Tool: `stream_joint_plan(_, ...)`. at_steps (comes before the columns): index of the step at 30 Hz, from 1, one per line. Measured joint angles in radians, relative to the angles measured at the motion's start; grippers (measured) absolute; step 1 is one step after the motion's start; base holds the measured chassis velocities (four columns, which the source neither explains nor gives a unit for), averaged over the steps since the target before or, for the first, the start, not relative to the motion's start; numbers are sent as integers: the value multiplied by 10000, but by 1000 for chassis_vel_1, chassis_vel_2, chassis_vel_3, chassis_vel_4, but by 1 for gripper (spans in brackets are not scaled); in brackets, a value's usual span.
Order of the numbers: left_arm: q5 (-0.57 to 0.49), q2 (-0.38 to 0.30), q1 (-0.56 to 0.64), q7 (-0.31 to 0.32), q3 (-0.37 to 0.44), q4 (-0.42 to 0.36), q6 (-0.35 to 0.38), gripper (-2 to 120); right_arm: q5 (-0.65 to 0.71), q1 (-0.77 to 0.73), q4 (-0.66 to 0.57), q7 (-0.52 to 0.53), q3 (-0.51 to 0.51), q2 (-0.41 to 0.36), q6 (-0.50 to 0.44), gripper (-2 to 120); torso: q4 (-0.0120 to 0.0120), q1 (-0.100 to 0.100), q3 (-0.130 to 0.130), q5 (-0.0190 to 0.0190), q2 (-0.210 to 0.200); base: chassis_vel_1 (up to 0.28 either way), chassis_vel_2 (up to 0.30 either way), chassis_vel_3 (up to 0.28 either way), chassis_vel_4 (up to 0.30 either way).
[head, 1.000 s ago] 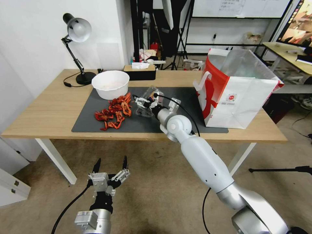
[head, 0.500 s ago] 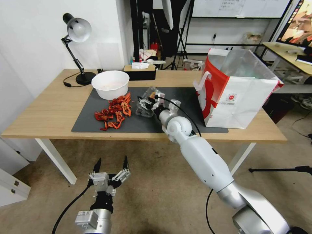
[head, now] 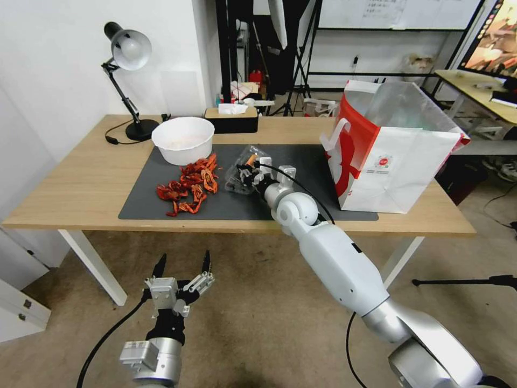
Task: Close the takeout container lid, then place the container into the takeout bag.
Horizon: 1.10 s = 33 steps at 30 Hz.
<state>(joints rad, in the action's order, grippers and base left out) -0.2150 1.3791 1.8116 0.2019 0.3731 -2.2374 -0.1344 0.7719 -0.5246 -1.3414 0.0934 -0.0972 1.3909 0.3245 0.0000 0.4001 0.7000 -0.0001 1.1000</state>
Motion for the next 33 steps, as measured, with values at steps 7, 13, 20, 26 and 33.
stream_joint_plan(7, -1410, -719, -702, 222, 179, -181, 406, 100, 6, -3, -74, -17, -62, -211, 209, 0, 0, 0, 0, -1, 0, 0, 0, 0, 0)
stream_joint_plan(13, -3224, -1562, -1561, 344, 361, -41, 540, 100, 46, 14, -112, -66, -130, -284, 343, 0, 0, 0, 0, 0, 0, 0, 0, 0, 0)
stream_joint_plan(20, -5658, -2986, -2629, -455, 556, 406, 311, 100, 81, 29, -140, -60, -170, -319, 440, 0, 1, 1, 1, -3, 0, 0, 0, 0, 0)
stream_joint_plan(26, -7688, -4002, -3668, -1075, 575, 711, 307, 100, 159, 40, -189, -59, -173, -357, 490, 0, 0, 1, 1, -1, 0, 0, 0, 0, 0)
stream_joint_plan(33, -9918, -4822, -5161, -1578, 410, 1656, 703, 100, 249, 39, -237, -59, -172, -386, 540, 0, -1, 1, 1, -1, 0, 0, 0, 0, 0)
